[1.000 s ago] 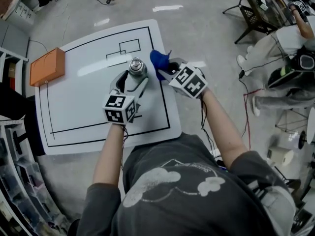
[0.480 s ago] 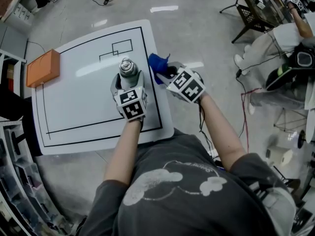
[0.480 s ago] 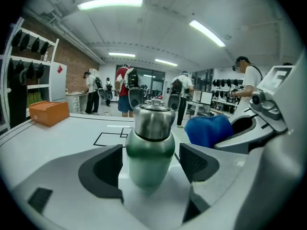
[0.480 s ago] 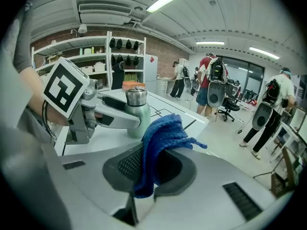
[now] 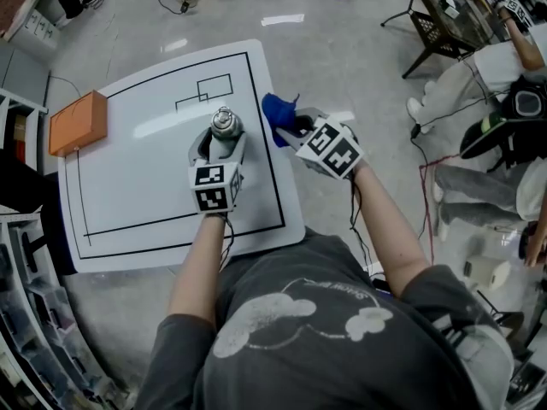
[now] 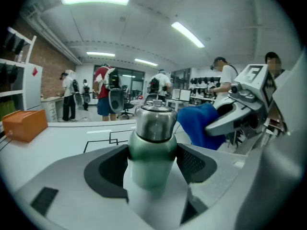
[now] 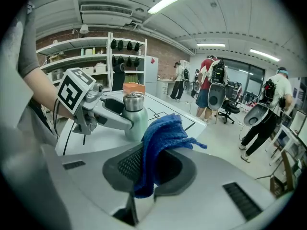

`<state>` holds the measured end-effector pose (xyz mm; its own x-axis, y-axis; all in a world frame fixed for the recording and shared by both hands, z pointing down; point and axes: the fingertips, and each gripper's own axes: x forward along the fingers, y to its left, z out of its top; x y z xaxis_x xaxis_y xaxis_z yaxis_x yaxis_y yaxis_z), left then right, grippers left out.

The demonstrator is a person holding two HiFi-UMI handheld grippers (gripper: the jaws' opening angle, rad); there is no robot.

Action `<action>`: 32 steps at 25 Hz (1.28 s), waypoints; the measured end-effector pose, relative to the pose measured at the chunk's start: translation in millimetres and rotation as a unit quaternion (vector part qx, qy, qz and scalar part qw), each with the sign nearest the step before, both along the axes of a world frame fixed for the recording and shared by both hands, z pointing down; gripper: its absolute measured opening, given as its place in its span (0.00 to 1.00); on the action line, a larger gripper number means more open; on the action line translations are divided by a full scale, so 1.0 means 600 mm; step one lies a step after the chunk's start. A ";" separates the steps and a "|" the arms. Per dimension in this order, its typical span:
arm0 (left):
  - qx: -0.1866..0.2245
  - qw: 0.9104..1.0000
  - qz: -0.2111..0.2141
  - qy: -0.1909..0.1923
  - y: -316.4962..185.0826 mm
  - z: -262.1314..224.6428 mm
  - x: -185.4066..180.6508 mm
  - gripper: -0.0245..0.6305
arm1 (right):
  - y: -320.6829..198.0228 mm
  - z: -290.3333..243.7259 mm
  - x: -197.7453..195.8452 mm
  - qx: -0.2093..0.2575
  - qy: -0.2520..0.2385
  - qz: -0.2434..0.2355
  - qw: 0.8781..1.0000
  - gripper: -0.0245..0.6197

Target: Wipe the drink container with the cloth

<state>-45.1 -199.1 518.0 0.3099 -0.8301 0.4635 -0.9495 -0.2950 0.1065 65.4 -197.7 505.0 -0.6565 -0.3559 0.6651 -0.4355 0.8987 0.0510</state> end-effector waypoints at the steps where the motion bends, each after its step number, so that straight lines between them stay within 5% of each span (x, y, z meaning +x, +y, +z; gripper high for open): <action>1: 0.003 1.000 0.030 -0.002 0.001 -0.001 0.002 0.52 | -0.001 -0.005 -0.003 0.002 0.000 -0.005 1.000 0.11; 5: 0.002 0.989 0.148 -0.015 0.004 -0.001 0.011 0.52 | -0.002 -0.022 -0.023 0.007 -0.001 -0.037 0.999 0.10; 10: -0.005 0.962 0.270 -0.031 0.005 0.002 0.019 0.52 | 0.004 -0.033 -0.058 0.000 -0.001 -0.085 0.996 0.10; 18: -0.024 0.889 0.454 -0.050 0.014 0.000 0.022 0.52 | -0.006 -0.045 -0.097 -0.015 -0.004 -0.128 0.992 0.10; 24: -0.032 0.844 0.532 -0.058 0.014 -0.001 0.033 0.52 | -0.007 -0.029 -0.109 -0.029 0.022 -0.156 0.987 0.10; 32: -0.026 0.828 0.559 -0.039 0.015 -0.006 0.034 0.52 | -0.023 -0.002 -0.106 -0.052 0.037 -0.162 0.985 0.10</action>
<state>-24.7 -190.0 514.5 0.8387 -0.0232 0.5442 -0.0906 -0.9911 0.0974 1.5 -211.8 503.6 -0.6728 -0.0636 0.7371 -0.1233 0.9920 -0.0270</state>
